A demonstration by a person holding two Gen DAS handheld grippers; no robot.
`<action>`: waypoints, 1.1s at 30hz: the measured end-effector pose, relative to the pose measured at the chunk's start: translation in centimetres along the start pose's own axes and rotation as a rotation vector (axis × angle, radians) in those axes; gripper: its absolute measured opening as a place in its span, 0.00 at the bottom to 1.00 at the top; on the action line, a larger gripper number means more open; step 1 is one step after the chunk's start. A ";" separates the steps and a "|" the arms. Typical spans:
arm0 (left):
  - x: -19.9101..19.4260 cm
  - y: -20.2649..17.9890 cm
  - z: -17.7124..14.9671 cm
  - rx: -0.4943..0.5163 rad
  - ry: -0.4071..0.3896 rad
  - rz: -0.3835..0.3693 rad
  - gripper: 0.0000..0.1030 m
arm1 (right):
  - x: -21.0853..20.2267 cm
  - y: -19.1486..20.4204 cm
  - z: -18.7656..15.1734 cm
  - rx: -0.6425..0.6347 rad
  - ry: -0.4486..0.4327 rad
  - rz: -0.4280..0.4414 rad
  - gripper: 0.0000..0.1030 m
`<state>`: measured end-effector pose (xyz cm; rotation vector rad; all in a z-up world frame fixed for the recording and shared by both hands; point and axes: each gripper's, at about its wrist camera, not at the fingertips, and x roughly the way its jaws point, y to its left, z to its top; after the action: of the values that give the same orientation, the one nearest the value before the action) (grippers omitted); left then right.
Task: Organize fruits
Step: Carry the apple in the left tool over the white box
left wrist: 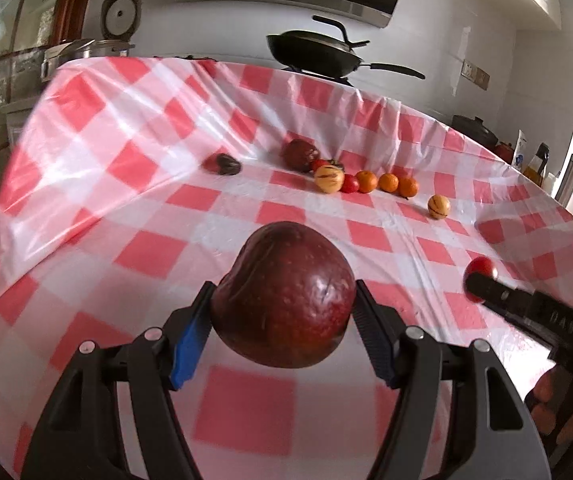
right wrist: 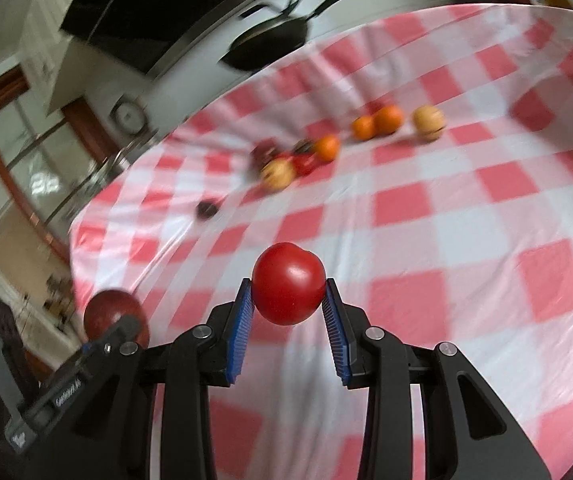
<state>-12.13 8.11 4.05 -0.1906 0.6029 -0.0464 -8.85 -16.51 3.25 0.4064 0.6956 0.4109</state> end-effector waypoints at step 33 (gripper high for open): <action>-13.5 14.9 -8.6 -0.115 -0.019 0.341 0.66 | 2.2 21.0 -12.3 -0.570 0.278 0.304 0.35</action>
<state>-28.30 22.66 1.78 -0.1973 0.6125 0.3203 -20.43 4.98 3.68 -0.0929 0.7513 0.9376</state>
